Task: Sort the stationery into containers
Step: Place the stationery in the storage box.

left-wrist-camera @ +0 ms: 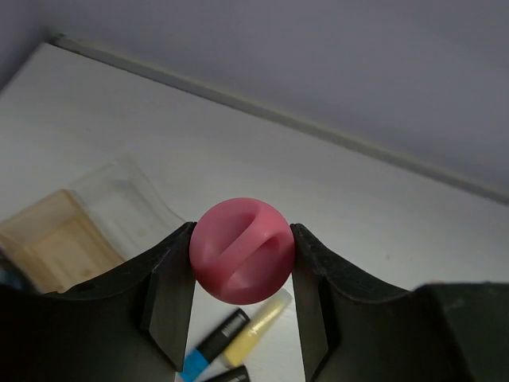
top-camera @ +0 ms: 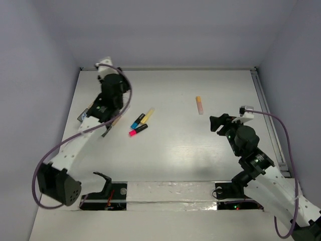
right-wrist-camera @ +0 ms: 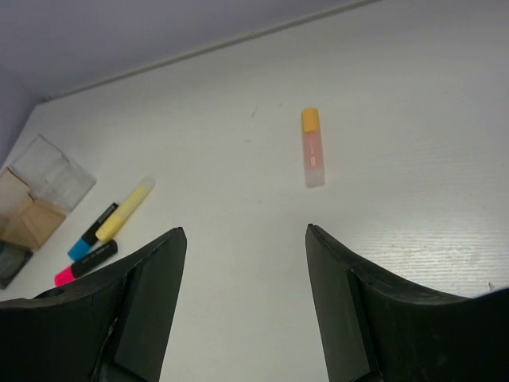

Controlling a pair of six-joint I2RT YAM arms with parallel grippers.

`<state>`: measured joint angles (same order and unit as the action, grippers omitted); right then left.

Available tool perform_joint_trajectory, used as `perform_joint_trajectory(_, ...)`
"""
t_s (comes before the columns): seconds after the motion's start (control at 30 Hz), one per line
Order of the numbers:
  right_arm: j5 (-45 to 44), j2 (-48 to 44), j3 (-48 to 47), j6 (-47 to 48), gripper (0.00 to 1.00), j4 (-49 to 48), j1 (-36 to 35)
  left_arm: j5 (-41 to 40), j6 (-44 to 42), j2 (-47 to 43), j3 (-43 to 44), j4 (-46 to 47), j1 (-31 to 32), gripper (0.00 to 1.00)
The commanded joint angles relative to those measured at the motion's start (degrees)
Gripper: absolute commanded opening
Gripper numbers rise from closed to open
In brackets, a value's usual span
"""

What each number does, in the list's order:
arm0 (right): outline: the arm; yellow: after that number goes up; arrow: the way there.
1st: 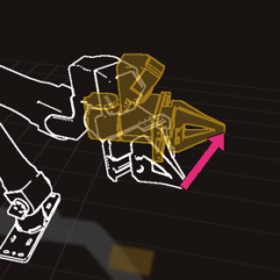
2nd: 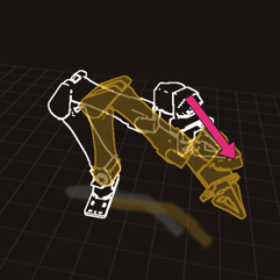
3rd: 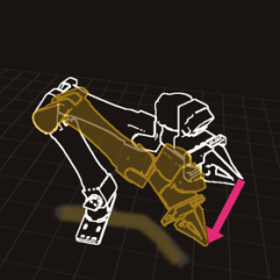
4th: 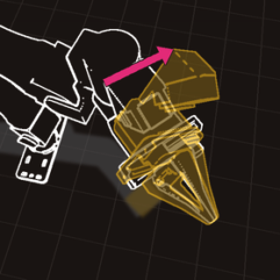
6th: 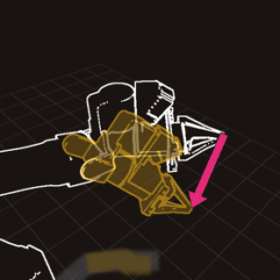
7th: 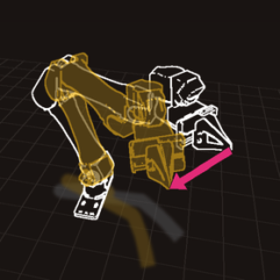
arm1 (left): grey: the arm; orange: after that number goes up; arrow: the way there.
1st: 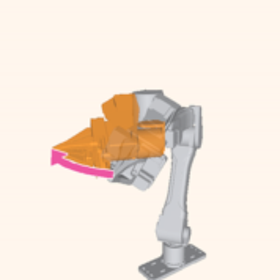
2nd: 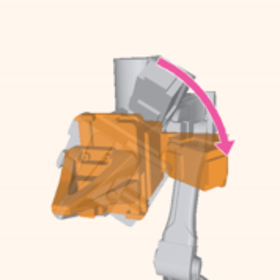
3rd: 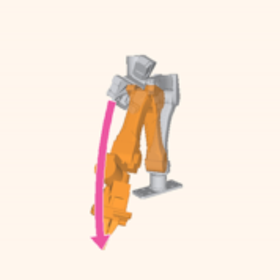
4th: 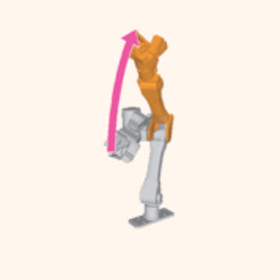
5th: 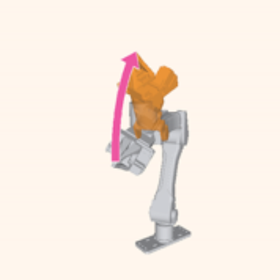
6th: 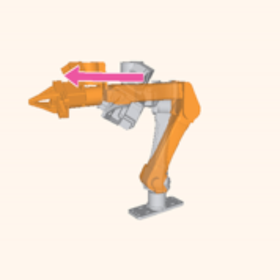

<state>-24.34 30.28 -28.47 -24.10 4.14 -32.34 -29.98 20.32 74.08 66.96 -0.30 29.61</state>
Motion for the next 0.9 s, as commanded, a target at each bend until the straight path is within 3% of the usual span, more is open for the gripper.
perform_joint_trajectory(0.0, 2.8, 0.92, -3.0, 1.33, 0.68, -1.85, -0.45, 4.66, 1.48, -5.52, -3.32, -6.11, -7.61, 0.09)
perform_joint_trajectory(0.1, 3.86, 0.65, -2.82, 1.6, 0.68, -2.21, -0.45, 10.71, 2.09, -7.2, -5.34, -7.0, -18.65, 0.09)
perform_joint_trajectory(0.23, 4.39, 1.0, -2.91, 1.69, 0.68, -2.21, -0.45, 16.16, 2.71, -5.27, -6.93, -7.18, -26.42, 0.09)
perform_joint_trajectory(0.47, 4.91, 1.62, -3.08, 1.69, 0.68, -2.12, -0.45, 16.79, 3.06, -0.87, -9.65, -6.48, -29.78, 0.09)
perform_joint_trajectory(0.87, 5.88, 1.62, -3.08, 1.77, 0.68, -2.12, -0.45, 20.13, 4.73, 4.57, -10.27, -4.89, -29.78, 0.12)
